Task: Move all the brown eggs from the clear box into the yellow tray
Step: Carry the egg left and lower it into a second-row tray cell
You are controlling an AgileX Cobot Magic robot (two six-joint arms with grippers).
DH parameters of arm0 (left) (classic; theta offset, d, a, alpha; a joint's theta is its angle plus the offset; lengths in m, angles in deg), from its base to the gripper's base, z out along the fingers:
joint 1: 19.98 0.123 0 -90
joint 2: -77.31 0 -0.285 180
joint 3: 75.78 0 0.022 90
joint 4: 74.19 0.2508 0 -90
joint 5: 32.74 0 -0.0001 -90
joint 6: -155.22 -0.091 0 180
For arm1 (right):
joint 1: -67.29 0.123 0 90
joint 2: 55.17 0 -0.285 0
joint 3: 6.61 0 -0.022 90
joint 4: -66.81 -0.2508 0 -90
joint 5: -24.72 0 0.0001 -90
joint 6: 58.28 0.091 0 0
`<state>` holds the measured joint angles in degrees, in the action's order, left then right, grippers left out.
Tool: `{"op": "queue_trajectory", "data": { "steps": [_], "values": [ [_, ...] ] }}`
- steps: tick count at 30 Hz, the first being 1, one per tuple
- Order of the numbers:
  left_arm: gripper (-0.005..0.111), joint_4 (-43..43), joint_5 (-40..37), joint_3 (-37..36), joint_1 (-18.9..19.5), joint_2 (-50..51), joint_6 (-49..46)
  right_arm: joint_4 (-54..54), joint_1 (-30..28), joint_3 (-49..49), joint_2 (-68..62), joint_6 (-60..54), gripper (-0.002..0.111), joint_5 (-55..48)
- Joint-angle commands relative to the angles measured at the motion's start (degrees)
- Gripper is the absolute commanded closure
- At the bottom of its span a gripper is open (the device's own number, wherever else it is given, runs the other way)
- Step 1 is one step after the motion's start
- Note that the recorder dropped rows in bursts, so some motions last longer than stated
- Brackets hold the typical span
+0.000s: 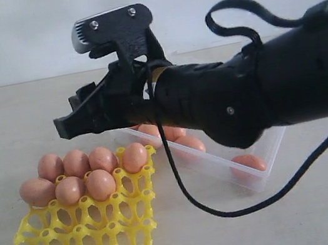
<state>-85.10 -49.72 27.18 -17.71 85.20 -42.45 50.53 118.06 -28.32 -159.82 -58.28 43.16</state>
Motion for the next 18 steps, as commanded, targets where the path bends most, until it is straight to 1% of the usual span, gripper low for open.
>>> {"op": "queue_trajectory", "data": {
  "steps": [1, 3, 5, 8, 11, 15, 17, 18],
  "values": [
    [0.111, 0.0, 0.5, -0.2, -0.4, -0.1, -0.3, -8.6, 0.1, -1.7, -1.2, 7.4, 0.109, 5.8],
    [0.111, 0.0, 0.5, -0.2, -0.4, -0.1, -0.3, -4.4, 0.1, -1.7, -1.9, 10.5, 0.109, 4.2],
    [0.111, 0.0, 0.5, -0.2, -0.4, -0.1, -0.3, 4.4, 0.1, -1.7, -2.7, 13.9, 0.109, 3.6],
    [0.111, 0.0, 0.5, -0.2, -0.4, -0.1, -0.3, 13.7, -0.3, -1.7, -3.3, 17.6, 0.109, 3.6],
    [0.111, 0.0, 0.5, -0.2, -0.4, -0.1, -0.3, 15.4, -1.1, -1.7, -3.9, 18.0, 0.109, 3.6],
    [0.111, 0.0, 0.5, -0.2, -0.4, -0.1, -0.3, 17.6, -3.1, -1.7, -5.6, 16.2, 0.109, 1.1],
    [0.111, 0.0, 0.5, -0.2, -0.4, -0.1, -0.3, 18.3, -4.0, -1.7, -6.2, 18.6, 0.109, -0.9],
    [0.111, 0.0, 0.5, -0.2, -0.4, -0.1, -0.3, 21.1, -4.0, -1.7, -6.4, 21.3, 0.109, -1.1]
  ]
}}
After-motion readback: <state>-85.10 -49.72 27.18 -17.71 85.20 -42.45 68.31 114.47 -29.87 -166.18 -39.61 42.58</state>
